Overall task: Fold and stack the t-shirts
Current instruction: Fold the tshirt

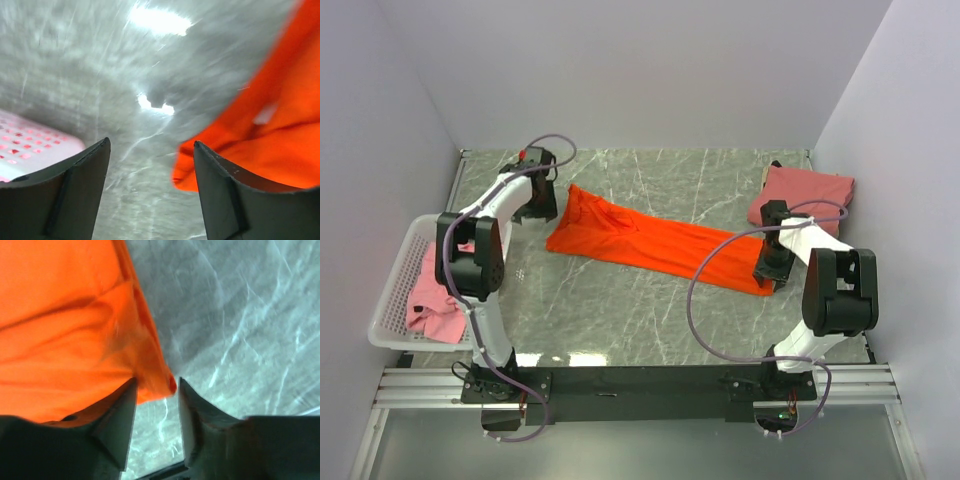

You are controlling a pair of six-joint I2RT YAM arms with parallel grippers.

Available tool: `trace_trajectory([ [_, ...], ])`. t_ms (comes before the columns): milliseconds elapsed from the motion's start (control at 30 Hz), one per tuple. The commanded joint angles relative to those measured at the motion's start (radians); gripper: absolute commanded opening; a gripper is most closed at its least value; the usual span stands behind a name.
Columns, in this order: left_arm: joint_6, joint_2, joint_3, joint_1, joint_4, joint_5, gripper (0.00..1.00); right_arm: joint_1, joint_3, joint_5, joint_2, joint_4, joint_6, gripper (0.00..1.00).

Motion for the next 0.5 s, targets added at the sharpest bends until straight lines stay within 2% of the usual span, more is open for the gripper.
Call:
trace_trajectory([
  [0, -0.019, 0.007, 0.131, -0.072, -0.032, -0.038, 0.73, 0.032, 0.067, 0.061, -0.07, -0.073, 0.011, 0.49],
  [67, -0.037, 0.033, 0.196, -0.13, -0.04, -0.022, 0.74, 0.079, 0.11, 0.075, -0.087, -0.107, 0.017, 0.53],
  [200, -0.095, 0.073, 0.262, -0.204, -0.023, 0.09, 0.75, 0.156, 0.19, 0.099, -0.108, -0.144, 0.022, 0.56],
  [233, -0.111, 0.086, 0.265, -0.216, -0.016, 0.156, 0.75, 0.17, 0.204, 0.093, -0.112, -0.146, 0.018, 0.56],
  [300, -0.164, 0.093, 0.253, -0.223, 0.02, 0.208, 0.75, 0.203, 0.238, 0.066, -0.104, -0.121, 0.011, 0.56],
  [333, -0.181, 0.096, 0.218, -0.223, 0.039, 0.265, 0.75, 0.208, 0.244, 0.011, -0.096, -0.103, 0.005, 0.56],
  [467, -0.27, 0.095, 0.092, -0.223, 0.141, 0.343, 0.75, 0.208, 0.264, -0.135, 0.005, 0.009, 0.005, 0.56],
])
